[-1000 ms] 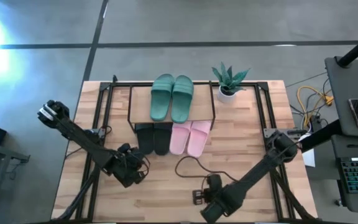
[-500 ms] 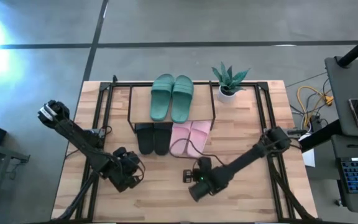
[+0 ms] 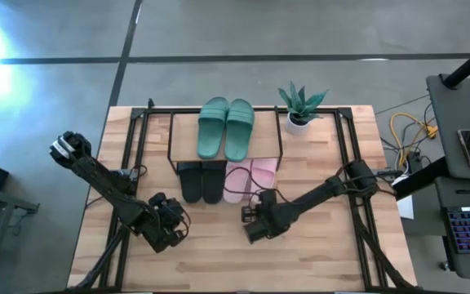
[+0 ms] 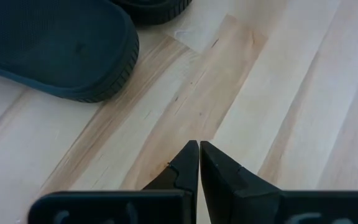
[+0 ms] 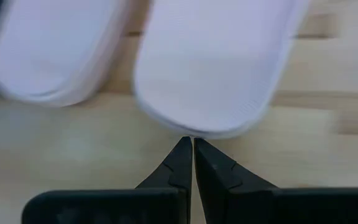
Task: Pick and place slides into the shelf
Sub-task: Adjust the black and pink slides under the shelf
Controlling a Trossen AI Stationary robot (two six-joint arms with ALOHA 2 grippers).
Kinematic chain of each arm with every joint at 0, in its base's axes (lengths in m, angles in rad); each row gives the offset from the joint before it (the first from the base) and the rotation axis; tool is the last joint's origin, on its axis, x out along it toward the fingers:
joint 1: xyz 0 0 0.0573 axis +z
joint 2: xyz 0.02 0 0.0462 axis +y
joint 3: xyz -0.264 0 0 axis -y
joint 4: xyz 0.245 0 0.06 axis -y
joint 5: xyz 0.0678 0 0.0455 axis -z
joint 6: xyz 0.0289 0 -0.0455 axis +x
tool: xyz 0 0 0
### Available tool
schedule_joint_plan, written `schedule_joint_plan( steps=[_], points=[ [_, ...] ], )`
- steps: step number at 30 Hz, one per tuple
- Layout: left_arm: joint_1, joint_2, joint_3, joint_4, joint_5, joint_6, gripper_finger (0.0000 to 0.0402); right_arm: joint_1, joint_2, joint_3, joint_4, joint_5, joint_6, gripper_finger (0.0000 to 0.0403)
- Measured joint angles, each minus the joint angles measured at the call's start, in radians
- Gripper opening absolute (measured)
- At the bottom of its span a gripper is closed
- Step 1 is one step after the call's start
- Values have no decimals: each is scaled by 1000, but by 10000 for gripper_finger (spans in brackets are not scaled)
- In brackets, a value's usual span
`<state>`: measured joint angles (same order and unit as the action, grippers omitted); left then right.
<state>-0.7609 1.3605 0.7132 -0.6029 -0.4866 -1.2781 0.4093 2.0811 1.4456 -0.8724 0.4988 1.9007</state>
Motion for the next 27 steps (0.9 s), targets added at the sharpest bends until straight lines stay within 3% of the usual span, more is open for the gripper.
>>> schedule_joint_plan(
  steps=[6, 18, 27],
  points=[
    [0, 0, 0, 0, -1, 1, 1, 3, 0, 0, -149, 5, 70, 13],
    [0, 2, -37, 22, -32, 2, 1, -29, -2, 0, -112, 55, 0, 13],
    [1, 2, -252, 462, -84, 0, 1, 15, -46, 25, -107, 87, -26, 13]
  ],
)
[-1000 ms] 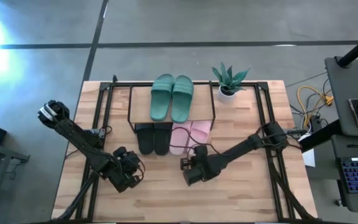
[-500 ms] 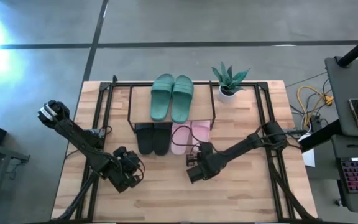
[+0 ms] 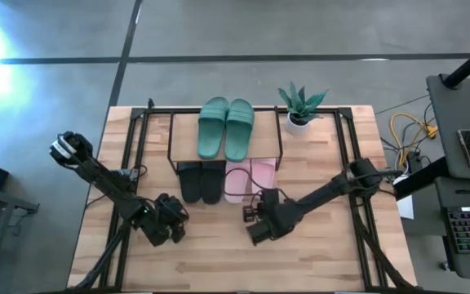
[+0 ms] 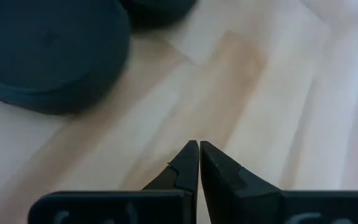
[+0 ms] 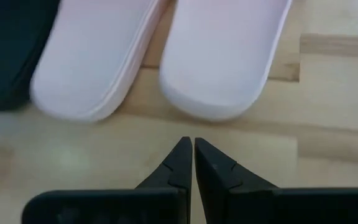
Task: Pick and place slides into the shelf
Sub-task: Adjust the black and pink slides under the shelf
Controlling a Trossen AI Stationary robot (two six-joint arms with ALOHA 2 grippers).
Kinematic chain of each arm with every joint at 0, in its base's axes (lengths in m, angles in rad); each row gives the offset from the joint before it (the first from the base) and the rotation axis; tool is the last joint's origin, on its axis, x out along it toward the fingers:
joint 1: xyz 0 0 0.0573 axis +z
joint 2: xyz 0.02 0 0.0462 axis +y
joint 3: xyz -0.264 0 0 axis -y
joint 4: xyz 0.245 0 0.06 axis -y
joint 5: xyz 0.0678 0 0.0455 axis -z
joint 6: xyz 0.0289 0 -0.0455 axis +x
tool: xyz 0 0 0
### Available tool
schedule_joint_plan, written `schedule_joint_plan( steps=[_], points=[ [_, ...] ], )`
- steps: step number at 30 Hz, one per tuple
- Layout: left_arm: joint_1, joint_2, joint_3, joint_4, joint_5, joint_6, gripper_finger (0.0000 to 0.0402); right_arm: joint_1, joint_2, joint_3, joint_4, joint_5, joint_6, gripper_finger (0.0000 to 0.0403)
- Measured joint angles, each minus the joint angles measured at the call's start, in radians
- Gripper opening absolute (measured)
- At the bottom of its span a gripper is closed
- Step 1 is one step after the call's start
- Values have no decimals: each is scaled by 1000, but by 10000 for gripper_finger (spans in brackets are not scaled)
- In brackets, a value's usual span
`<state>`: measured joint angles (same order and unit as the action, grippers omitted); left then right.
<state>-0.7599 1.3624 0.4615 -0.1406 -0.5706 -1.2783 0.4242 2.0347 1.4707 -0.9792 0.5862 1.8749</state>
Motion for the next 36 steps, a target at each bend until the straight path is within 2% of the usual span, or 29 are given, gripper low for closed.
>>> schedule_joint_plan(
  steps=[3, 6, 18, 23, 26, 28, 32, 36],
  points=[
    [11, 0, -29, -4, -70, -76, 1, 16, -2, 8, -7, 1, 1, 13],
    [34, 0, -56, -12, -88, -104, 1, 27, -2, 6, -8, 0, 6, 13],
    [218, -4, -92, -43, -96, -45, 1, 49, -2, -1, -12, -7, 1, 13],
    [230, -6, -85, -55, -97, -16, 1, 55, -2, -1, -12, -6, 0, 13],
    [227, -6, -66, -72, -131, -15, 1, 65, -2, -2, 3, 10, -3, 13],
    [218, -15, -34, -62, -129, 34, 1, 73, -2, -2, 48, 1, -24, 13],
    [183, -37, 36, -61, -20, 188, 1, 77, 3, -3, 238, -43, -126, 13],
    [138, -40, 80, -86, -11, 212, 1, 56, 27, -3, 424, -44, -200, 13]
  ],
)
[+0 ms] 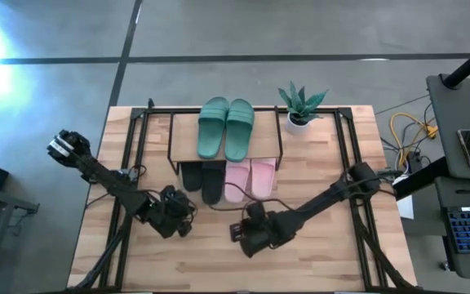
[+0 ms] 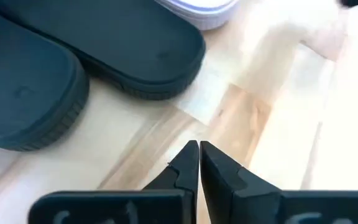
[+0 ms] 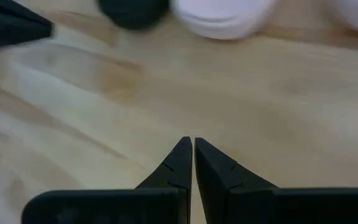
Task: Pick and place slides into the shelf
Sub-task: Adjust the black and pink slides under the shelf
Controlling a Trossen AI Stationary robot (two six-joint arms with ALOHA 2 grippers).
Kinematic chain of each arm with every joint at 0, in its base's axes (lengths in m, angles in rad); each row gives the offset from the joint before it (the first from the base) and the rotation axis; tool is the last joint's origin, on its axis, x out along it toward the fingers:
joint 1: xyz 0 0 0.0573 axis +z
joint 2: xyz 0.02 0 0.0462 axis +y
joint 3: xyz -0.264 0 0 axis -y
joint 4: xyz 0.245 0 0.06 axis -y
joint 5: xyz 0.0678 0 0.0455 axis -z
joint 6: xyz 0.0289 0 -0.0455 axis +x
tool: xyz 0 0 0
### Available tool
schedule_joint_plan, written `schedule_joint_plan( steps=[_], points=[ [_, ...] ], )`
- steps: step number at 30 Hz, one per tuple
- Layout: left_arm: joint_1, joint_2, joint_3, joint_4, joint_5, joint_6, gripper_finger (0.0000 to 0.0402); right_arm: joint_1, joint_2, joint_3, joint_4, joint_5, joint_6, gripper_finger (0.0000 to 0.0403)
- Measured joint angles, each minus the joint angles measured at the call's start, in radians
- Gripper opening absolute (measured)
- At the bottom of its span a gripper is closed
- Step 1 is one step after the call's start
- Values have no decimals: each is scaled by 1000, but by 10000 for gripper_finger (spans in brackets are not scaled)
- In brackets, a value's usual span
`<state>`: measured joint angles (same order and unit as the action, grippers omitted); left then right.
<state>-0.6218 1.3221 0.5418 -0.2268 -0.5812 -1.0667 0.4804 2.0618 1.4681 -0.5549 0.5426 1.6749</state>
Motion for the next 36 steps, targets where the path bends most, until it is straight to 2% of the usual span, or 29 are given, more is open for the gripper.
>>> schedule_joint_plan(
  steps=[4, 10, 15, 24, 32, 36],
  points=[
    [-40, -5, 30, -1, 0, -19, 1, -42, 39, 0, 122, -8, -88, 13],
    [-115, -20, 74, -1, -1, -20, 1, -96, 98, 0, 124, -30, -145, 13],
    [-163, -25, 90, 0, -29, -26, 1, -118, 112, -1, 115, -7, -201, 13],
    [-170, -16, 101, 0, -71, -27, 1, -165, 113, -1, -43, 80, -152, 13],
    [-170, -16, 96, 2, -109, -27, 1, -204, 109, -1, -35, 158, -218, 13],
    [-170, -8, 90, 3, -132, -26, 1, -210, 92, 13, -32, 158, -260, 13]
  ],
)
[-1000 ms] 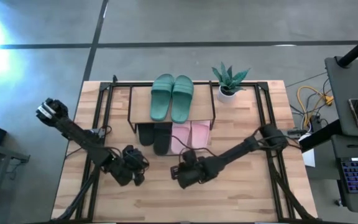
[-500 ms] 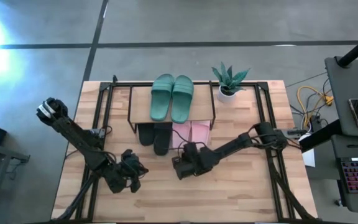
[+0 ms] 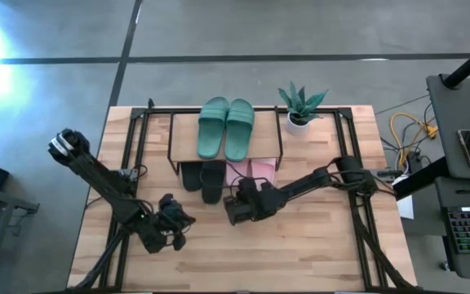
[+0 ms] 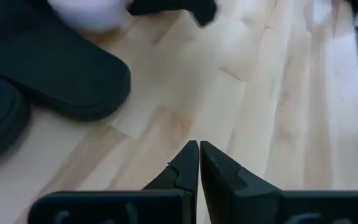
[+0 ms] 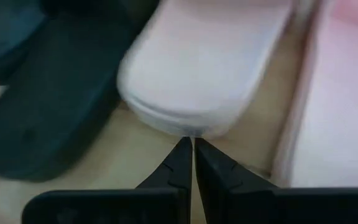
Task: Pick and place slides into the shelf
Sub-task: Adjust the black and pink slides under the shelf
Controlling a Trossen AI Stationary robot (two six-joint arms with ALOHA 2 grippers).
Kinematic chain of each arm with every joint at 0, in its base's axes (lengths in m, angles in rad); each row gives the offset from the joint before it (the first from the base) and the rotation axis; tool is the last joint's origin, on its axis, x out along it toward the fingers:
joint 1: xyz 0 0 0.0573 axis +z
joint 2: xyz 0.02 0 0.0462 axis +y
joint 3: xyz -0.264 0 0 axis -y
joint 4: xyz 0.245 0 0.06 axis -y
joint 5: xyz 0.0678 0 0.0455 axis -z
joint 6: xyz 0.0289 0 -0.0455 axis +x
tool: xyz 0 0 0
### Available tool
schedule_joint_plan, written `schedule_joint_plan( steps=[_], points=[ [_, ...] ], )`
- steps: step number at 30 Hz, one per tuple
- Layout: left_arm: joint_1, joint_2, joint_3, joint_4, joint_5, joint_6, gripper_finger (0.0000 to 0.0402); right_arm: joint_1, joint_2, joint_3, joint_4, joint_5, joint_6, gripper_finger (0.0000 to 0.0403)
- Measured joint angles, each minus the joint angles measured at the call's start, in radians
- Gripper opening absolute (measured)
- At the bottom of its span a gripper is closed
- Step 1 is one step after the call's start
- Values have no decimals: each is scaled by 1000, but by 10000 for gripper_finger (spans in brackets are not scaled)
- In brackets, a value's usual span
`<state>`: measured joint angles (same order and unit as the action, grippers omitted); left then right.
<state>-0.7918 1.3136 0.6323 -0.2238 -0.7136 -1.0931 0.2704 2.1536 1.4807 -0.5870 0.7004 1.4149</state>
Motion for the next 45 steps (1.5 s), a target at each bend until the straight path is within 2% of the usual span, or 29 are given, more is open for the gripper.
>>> schedule_joint_plan(
  steps=[3, 8, 11, 13, 17, 24, 30, 39, 45],
  points=[
    [10, 32, 0, 4, -36, 0, 1, 10, -21, 27, 4, -57, -56, 13],
    [61, 147, 0, 118, 6, 62, 1, 76, -77, 101, 36, -180, -193, 13],
    [100, 227, 7, 250, 52, 156, 1, 134, -111, 150, 41, -202, -235, 13],
    [136, 272, 22, 269, 58, 158, 1, 172, -126, 179, 29, -201, -228, 13],
    [212, 323, 40, 266, 57, 157, 1, 247, -132, 243, -88, -153, -139, 13],
    [323, 336, 25, 261, 68, 210, 1, 366, -132, 286, -364, 10, 142, 13],
    [399, 336, 36, 271, 68, 339, 1, 407, -132, 275, -500, 35, 353, 13],
    [498, 336, 30, 267, 53, 377, 1, 398, -132, 270, -505, 85, 356, 13],
    [444, 295, 45, 270, 156, 368, 1, 387, -132, 270, -502, 52, 332, 13]
  ],
)
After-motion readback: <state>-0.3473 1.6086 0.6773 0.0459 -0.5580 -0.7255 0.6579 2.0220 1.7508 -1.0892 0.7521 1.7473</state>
